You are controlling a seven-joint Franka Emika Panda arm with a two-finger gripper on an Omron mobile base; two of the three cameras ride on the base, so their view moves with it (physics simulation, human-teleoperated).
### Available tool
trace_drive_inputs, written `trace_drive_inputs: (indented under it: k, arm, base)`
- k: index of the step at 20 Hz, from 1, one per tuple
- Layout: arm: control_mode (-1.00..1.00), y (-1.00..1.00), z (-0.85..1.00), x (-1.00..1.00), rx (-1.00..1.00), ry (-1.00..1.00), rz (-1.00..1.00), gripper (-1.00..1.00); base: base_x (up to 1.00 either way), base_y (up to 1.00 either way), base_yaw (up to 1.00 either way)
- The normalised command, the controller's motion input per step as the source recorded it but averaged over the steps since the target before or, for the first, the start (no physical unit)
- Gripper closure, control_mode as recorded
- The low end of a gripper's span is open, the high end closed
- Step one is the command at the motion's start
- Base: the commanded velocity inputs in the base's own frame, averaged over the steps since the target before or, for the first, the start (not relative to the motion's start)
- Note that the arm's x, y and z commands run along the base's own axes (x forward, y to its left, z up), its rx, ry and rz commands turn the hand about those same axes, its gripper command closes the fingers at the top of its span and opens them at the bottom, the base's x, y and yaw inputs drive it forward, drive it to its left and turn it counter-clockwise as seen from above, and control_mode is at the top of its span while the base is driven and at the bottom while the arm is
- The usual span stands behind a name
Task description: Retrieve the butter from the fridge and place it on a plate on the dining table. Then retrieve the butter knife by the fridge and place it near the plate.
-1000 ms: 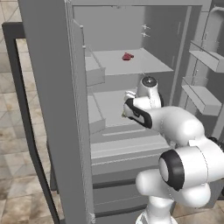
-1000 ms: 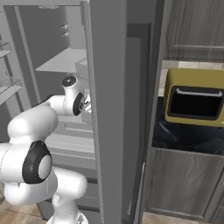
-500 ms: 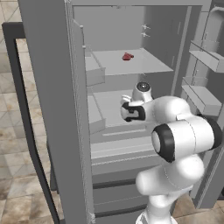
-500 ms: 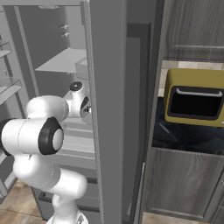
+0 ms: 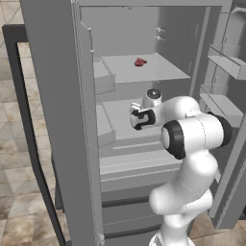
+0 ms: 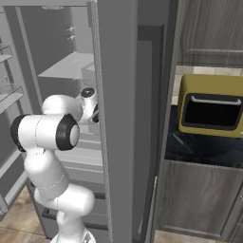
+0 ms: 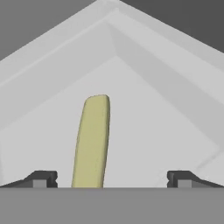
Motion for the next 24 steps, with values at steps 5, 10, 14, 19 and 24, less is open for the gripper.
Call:
trace_drive_inputs:
  k: [5,10,14,19,24]
  arm:
    - [-1.00,0.01,-0.39,0.51,0.00,0.00,0.02,-1.00]
    - [-1.00,0.07,-0.46,0.36,0.00,0.00,0.00,-1.00]
    - [-1.00,0.04,-0.46,0.28,0.00,0.00,0.00,-1.00]
    - [-1.00,0.12,-0.37,0.25,0.00,0.01,0.00,-1.00]
    - [-1.00,0.11,-0.38,0.11,0.00,0.00,0.00,-1.00]
  base:
    - [0.00,0.00,0.00]
    - [0.00,0.00,0.00]
    - [0.00,0.00,0.00]
    - [0.00,0.00,0.00]
    - [0.00,0.00,0.00]
